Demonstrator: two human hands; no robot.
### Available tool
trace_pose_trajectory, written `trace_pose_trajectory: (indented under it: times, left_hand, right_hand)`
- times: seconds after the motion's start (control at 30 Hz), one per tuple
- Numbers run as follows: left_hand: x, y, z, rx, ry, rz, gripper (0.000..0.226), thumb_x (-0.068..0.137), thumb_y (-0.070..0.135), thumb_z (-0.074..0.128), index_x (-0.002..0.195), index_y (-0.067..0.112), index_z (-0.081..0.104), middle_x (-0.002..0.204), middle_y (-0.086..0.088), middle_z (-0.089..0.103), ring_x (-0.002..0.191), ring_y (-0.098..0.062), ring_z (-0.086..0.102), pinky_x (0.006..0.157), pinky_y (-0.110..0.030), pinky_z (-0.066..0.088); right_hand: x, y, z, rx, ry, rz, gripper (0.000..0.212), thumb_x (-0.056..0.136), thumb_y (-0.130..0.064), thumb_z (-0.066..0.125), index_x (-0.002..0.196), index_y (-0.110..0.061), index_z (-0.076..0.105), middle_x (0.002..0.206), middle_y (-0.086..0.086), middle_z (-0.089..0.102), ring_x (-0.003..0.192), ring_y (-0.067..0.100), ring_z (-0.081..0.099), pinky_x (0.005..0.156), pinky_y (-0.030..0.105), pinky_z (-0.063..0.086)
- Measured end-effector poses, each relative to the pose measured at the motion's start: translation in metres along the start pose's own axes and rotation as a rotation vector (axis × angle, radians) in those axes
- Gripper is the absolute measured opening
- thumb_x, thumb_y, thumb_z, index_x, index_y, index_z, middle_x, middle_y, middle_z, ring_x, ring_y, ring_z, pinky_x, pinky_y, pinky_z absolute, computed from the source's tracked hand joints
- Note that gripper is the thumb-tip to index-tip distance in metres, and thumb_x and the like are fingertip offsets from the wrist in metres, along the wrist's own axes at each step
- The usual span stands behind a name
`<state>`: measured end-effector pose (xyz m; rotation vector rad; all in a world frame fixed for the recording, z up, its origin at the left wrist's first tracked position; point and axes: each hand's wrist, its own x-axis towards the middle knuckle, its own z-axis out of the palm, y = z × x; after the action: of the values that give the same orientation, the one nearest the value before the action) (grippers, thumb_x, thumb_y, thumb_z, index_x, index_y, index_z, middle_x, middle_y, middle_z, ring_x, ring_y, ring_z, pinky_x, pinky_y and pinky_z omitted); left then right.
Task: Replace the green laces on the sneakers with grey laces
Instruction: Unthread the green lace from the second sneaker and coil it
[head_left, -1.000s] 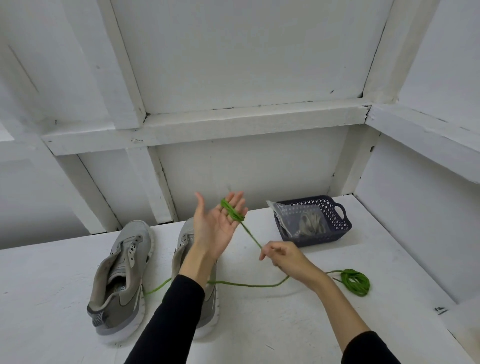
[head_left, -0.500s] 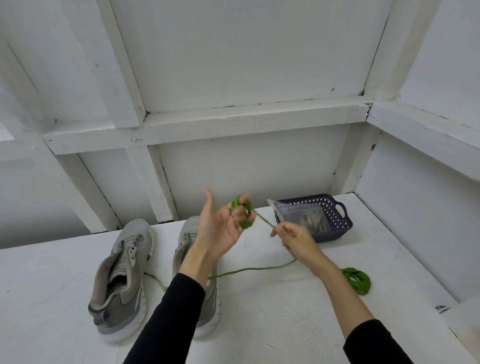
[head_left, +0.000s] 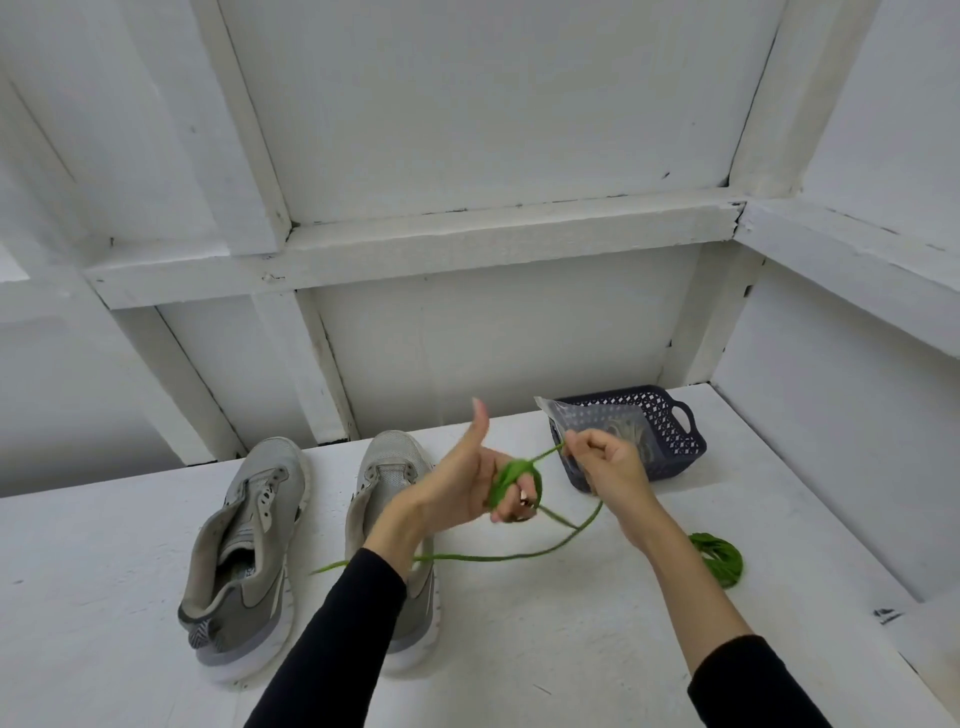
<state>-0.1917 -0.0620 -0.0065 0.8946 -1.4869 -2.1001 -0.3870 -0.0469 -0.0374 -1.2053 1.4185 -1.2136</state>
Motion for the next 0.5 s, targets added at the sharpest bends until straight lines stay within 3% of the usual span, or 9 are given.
trace_pose_trajectory:
  times: [0.07, 0.13, 0.2, 0.27, 0.3, 0.37, 0.43, 0.5]
  left_hand:
    - [0.001, 0.006, -0.001, -0.372, 0.059, 0.173, 0.102, 0.079, 0.081, 0.016, 0.097, -0.005, 0.068, 0.065, -0.012, 0.065, 0.058, -0.020, 0.064, 0.084, -0.033, 0.052]
    - [0.004, 0.009, -0.008, -0.612, 0.162, 0.340, 0.098, 0.084, 0.075, 0.025, 0.127, -0.008, 0.052, 0.112, -0.019, 0.068, 0.101, -0.023, 0.069, 0.102, -0.034, 0.046]
    - [0.012, 0.009, -0.014, -0.487, 0.333, 0.322, 0.095, 0.089, 0.072, 0.020, 0.144, -0.005, 0.031, 0.145, -0.019, 0.047, 0.133, -0.023, 0.048, 0.113, -0.034, 0.032]
    - [0.017, -0.001, -0.021, -0.127, 0.496, 0.209, 0.101, 0.085, 0.078, 0.014, 0.150, 0.001, 0.022, 0.153, -0.013, 0.037, 0.140, -0.019, 0.038, 0.116, -0.032, 0.026]
    - [0.018, -0.008, -0.023, 0.062, 0.506, 0.140, 0.111, 0.075, 0.088, 0.015, 0.149, 0.006, 0.027, 0.150, -0.009, 0.043, 0.138, -0.016, 0.041, 0.116, -0.032, 0.026]
    - [0.016, -0.013, -0.026, 0.301, 0.396, 0.023, 0.121, 0.054, 0.103, 0.017, 0.131, 0.016, 0.050, 0.124, 0.001, 0.067, 0.122, -0.012, 0.056, 0.108, -0.031, 0.035]
    - [0.009, -0.011, -0.019, 0.339, 0.178, -0.077, 0.111, 0.066, 0.094, 0.007, 0.111, 0.010, 0.062, 0.092, -0.002, 0.074, 0.096, -0.016, 0.067, 0.090, -0.029, 0.042]
    - [0.003, -0.004, -0.005, 0.233, 0.043, -0.071, 0.100, 0.081, 0.077, 0.000, 0.097, 0.003, 0.066, 0.067, -0.004, 0.064, 0.068, -0.018, 0.060, 0.073, -0.027, 0.042]
  right_hand:
    - [-0.008, 0.003, 0.007, -0.093, -0.082, -0.005, 0.028, 0.098, -0.028, 0.053, 0.084, -0.006, 0.065, 0.045, -0.017, 0.045, 0.043, -0.003, 0.035, 0.045, 0.010, 0.029]
    - [-0.017, 0.005, 0.012, -0.087, -0.186, -0.001, 0.026, 0.099, -0.023, 0.052, 0.085, -0.005, 0.064, 0.046, -0.019, 0.046, 0.044, -0.002, 0.035, 0.045, 0.010, 0.030]
    - [-0.024, 0.005, 0.013, -0.037, -0.285, -0.016, 0.025, 0.099, -0.021, 0.052, 0.084, -0.006, 0.066, 0.048, -0.013, 0.039, 0.046, 0.001, 0.028, 0.046, 0.013, 0.024]
    - [-0.027, 0.001, 0.010, 0.009, -0.344, -0.044, 0.024, 0.098, -0.019, 0.053, 0.083, -0.007, 0.067, 0.052, -0.008, 0.033, 0.049, 0.006, 0.025, 0.047, 0.019, 0.020]
    - [-0.026, -0.002, 0.009, 0.044, -0.341, -0.050, 0.023, 0.098, -0.017, 0.052, 0.083, -0.007, 0.067, 0.053, -0.007, 0.031, 0.050, 0.007, 0.024, 0.048, 0.020, 0.018]
    - [-0.020, -0.009, 0.005, 0.113, -0.255, -0.048, 0.022, 0.098, -0.015, 0.052, 0.083, -0.007, 0.066, 0.052, -0.007, 0.032, 0.048, 0.007, 0.024, 0.047, 0.019, 0.019]
    - [-0.012, -0.014, 0.001, 0.140, -0.091, -0.055, 0.021, 0.097, -0.017, 0.055, 0.081, -0.008, 0.066, 0.048, -0.010, 0.038, 0.045, 0.005, 0.028, 0.045, 0.015, 0.024]
    - [-0.005, -0.011, 0.002, 0.133, 0.060, -0.054, 0.021, 0.094, -0.021, 0.059, 0.078, -0.009, 0.065, 0.048, -0.012, 0.047, 0.044, -0.001, 0.034, 0.044, 0.010, 0.029]
